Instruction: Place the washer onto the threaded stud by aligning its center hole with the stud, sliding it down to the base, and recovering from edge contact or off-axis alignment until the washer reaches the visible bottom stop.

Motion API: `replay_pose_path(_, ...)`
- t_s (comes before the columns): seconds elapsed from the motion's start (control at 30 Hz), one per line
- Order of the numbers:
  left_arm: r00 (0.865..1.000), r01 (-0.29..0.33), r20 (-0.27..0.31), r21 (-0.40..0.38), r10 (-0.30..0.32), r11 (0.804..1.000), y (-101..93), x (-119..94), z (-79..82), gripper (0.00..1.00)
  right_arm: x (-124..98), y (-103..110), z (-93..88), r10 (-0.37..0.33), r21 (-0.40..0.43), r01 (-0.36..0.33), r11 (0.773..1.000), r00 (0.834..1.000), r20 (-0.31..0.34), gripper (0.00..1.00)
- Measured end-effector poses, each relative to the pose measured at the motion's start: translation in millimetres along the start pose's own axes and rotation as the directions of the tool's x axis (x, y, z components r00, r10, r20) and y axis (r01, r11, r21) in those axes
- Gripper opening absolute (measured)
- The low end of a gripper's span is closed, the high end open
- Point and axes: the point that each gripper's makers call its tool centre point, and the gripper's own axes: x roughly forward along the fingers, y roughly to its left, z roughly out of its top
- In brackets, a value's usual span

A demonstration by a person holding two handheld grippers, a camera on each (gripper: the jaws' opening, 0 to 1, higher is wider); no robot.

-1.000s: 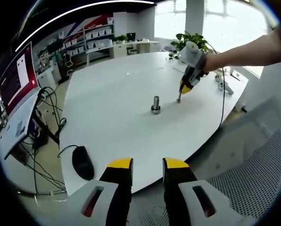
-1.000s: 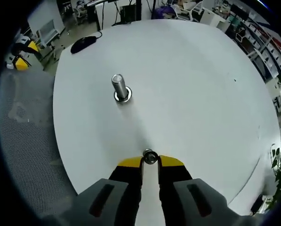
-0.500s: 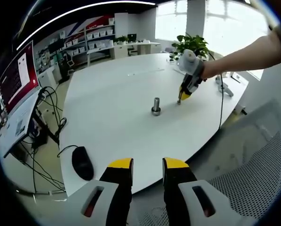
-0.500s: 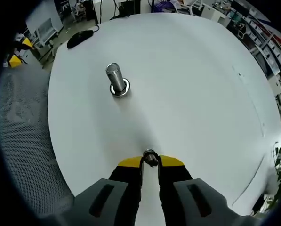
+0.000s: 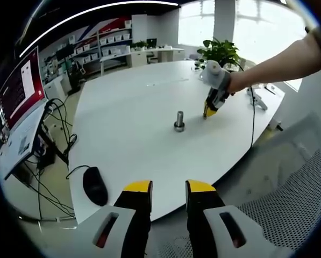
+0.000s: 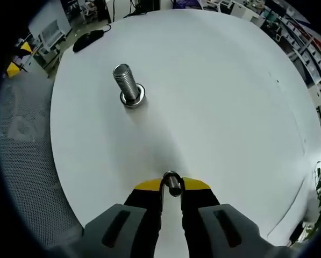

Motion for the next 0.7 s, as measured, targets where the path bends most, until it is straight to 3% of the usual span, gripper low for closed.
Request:
replay_pose_path(0.27, 1.000, -0.001, -0.007, -0.001, 0.001, 1.000, 0.7, 0.4, -1.3, 0.22, -0.5, 0.1, 1.5, 0.004, 0.002, -0.004, 1.000, 1.000, -0.001, 0.15)
replay_pose_path(0.7, 1.000, 0.013, -0.024, 0.004, -0.013, 1.000, -1.9, 2.4, -5.0, 0.22, -7.2, 2.7, 0.1, 0.002, 0.072, -0.005, 0.997, 0.999, 0.043, 0.21)
